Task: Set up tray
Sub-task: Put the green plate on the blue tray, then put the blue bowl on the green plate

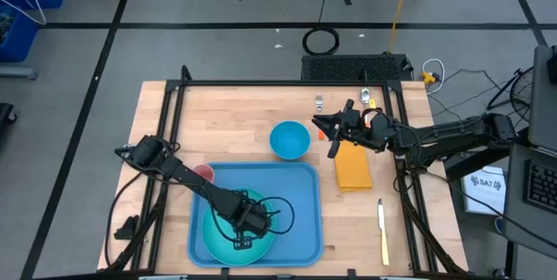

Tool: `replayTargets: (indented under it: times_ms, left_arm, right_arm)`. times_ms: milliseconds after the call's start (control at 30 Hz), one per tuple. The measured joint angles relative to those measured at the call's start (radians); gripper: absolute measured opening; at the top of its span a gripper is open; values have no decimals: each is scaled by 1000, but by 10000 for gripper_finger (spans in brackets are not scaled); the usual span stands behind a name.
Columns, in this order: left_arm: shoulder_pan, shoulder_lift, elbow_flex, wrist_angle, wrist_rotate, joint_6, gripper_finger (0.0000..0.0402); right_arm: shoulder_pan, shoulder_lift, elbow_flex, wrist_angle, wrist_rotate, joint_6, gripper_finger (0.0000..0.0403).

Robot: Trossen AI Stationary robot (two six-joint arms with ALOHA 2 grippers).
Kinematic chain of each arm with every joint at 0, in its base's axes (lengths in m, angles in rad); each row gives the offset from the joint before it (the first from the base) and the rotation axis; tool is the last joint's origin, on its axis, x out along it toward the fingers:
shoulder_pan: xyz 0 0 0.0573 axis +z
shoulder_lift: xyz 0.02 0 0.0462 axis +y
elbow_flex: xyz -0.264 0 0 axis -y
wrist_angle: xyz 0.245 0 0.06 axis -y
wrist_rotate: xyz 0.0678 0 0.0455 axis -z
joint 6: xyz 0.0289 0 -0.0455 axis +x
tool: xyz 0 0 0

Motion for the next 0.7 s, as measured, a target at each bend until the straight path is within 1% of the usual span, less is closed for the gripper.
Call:
replayTargets:
  times_ms: [67,167,267,367,467,533,633,667,700]
  left_arm:
    - [-1,-37,2,-12,-46,28,27]
    - [-2,-131,14,1,-164,64,46]
    - [0,-221,12,10,-274,64,59]
    - [0,-313,13,32,-360,105,65]
    - [-2,-394,13,-17,-500,140,66]
    - [-1,-453,-3,-24,-619,155,66]
    - [3,-571,-79,46,-802,169,66]
    - [9,-614,-119,80,-842,176,67]
    - [18,-658,-166,114,-860,186,67]
  right_arm:
    - [0,0,0,0,0,-1,47]
    - [0,0,0,0,0,-2,47]
    - [0,0,1,0,0,-2,47]
    - [0,0,1,0,1,1,47]
    - [-5,5,3,-26,4,43,47]
    - [-20,16,25,-122,12,64,47]
    - [-49,38,98,-337,78,91,47]
    - [-62,48,126,-396,83,104,47]
    - [-76,59,152,-452,81,118,47]
